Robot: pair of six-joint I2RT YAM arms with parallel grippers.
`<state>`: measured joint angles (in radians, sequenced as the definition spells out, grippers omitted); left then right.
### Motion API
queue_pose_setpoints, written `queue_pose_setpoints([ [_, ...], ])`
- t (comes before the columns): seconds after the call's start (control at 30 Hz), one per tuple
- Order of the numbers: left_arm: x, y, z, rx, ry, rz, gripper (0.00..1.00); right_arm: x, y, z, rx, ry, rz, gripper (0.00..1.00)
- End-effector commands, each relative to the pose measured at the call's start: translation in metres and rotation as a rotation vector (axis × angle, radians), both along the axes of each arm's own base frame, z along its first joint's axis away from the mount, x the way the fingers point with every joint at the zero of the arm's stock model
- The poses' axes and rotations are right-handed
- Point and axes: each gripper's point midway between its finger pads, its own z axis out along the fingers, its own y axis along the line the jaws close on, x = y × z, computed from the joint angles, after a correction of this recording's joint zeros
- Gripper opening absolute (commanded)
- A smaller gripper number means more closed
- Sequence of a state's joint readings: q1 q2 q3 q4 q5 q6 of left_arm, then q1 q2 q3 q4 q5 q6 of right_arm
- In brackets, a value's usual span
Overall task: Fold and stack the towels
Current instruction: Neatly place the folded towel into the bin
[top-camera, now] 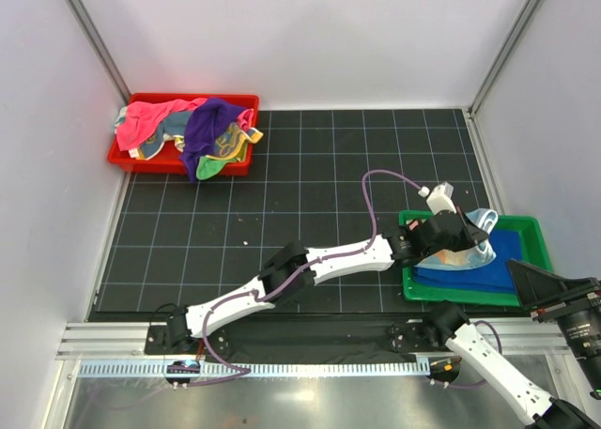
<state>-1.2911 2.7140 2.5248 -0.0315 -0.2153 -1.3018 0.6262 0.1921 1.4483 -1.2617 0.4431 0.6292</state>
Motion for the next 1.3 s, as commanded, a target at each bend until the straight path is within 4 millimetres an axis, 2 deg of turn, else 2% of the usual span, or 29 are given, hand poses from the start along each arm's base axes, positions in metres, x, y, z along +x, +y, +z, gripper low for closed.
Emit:
queue_pose_setpoints([
  [0.0,0.0,-0.007,0.049,-0.138,-0.039,-0.013,0.0,0.002,-0.003,0.002,-0.014,-0.022,-0.014,0.42],
  [0.2,0.0,-0.008,0.059,-0.163,-0.067,-0.022,0.0,0.003,-0.002,-0.001,-0.016,-0.016,-0.019,0.42],
  [0.3,0.002,-0.008,0.055,-0.156,-0.066,-0.027,0.0,0.002,-0.003,-0.001,-0.013,-0.017,-0.017,0.42],
  [0.37,0.0,-0.01,0.049,-0.158,-0.062,-0.036,0.11,0.002,-0.003,-0.002,-0.014,-0.016,-0.017,0.42],
  [0.4,0.0,-0.011,0.049,-0.165,-0.059,-0.038,0.2,0.002,-0.003,-0.002,-0.014,-0.016,-0.019,0.42],
  [0.6,-0.004,-0.014,0.035,-0.16,-0.05,-0.054,0.52,0.002,-0.002,-0.002,-0.015,-0.013,-0.014,0.42],
  [0.7,-0.005,-0.015,0.035,-0.166,-0.052,-0.064,0.56,0.002,-0.001,-0.002,-0.011,-0.014,-0.01,0.42],
  [1.03,-0.005,-0.01,0.049,-0.168,-0.088,-0.099,0.56,0.004,0.001,-0.002,-0.011,-0.011,-0.005,0.42],
  [1.07,-0.004,-0.008,0.052,-0.16,-0.102,-0.105,0.56,0.004,0.002,-0.002,-0.012,-0.01,-0.005,0.42],
  [1.1,-0.001,-0.003,0.068,-0.171,-0.121,-0.105,0.56,0.005,0.002,-0.003,-0.012,-0.007,-0.005,0.42],
  [1.13,-0.001,0.001,0.076,-0.168,-0.137,-0.114,0.56,0.005,0.002,-0.002,-0.01,-0.008,-0.007,0.42],
  [1.17,0.004,0.005,0.069,-0.129,-0.16,-0.115,0.57,0.006,0.003,-0.003,-0.011,-0.002,-0.005,0.42],
  [1.2,0.003,0.012,0.091,-0.138,-0.186,-0.118,0.57,0.007,0.004,-0.004,-0.013,0.001,-0.005,0.42],
  [1.23,0.004,0.018,0.093,-0.109,-0.196,-0.119,0.57,0.009,0.006,-0.004,-0.013,0.004,-0.004,0.42],
  [1.27,0.008,0.024,0.078,-0.058,-0.195,-0.112,0.57,0.011,0.007,-0.003,-0.013,0.005,-0.002,0.42],
])
